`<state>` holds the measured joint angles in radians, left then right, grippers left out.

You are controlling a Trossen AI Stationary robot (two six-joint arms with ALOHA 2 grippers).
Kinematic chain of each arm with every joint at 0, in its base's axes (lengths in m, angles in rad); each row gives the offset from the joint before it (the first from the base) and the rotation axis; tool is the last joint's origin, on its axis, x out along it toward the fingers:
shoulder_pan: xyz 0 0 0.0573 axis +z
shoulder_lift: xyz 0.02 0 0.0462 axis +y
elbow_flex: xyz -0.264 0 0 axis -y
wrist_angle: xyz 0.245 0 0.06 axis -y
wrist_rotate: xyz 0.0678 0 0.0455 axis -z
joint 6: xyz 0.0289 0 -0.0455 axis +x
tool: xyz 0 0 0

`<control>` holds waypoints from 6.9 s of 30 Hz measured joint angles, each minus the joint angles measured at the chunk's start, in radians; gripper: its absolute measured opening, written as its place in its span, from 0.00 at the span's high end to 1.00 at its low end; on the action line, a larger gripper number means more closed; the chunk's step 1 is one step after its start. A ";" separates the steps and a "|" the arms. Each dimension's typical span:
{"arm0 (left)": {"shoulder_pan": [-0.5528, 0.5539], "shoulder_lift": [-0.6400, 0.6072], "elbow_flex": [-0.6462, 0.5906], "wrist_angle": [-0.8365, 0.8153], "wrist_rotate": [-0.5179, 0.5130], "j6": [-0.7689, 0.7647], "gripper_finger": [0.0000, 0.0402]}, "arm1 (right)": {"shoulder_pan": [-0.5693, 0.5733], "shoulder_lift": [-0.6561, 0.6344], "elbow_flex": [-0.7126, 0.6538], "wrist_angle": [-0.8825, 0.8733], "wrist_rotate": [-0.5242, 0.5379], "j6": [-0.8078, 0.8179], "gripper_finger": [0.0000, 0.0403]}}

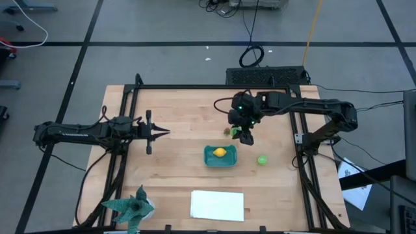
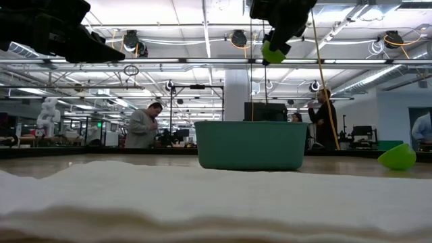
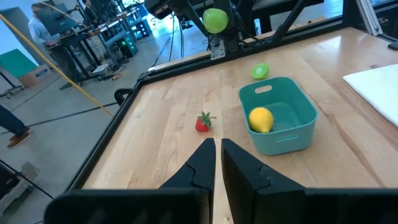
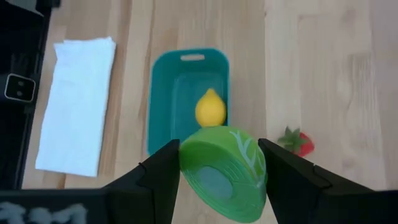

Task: Pick and placing Produce into tupperware
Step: Put the top sliced green cabbage into the green bin

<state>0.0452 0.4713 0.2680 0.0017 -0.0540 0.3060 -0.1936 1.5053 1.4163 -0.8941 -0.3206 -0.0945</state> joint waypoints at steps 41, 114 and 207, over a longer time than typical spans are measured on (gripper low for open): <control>0.000 0.000 0.000 -0.025 0.000 0.005 0.92 | 0.004 0.405 0.218 -0.225 -0.402 -0.430 0.54; 0.000 0.000 0.000 -0.036 0.000 0.008 0.92 | 0.134 0.403 0.008 0.053 -0.042 -0.422 0.54; 0.000 0.000 0.000 -0.037 0.001 0.001 0.92 | 0.175 0.403 -0.167 0.292 0.085 -0.610 0.54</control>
<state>0.0452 0.4713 0.2680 -0.0357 -0.0532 0.3070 -0.0189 1.9079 1.2493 -0.6024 -0.2360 -0.7043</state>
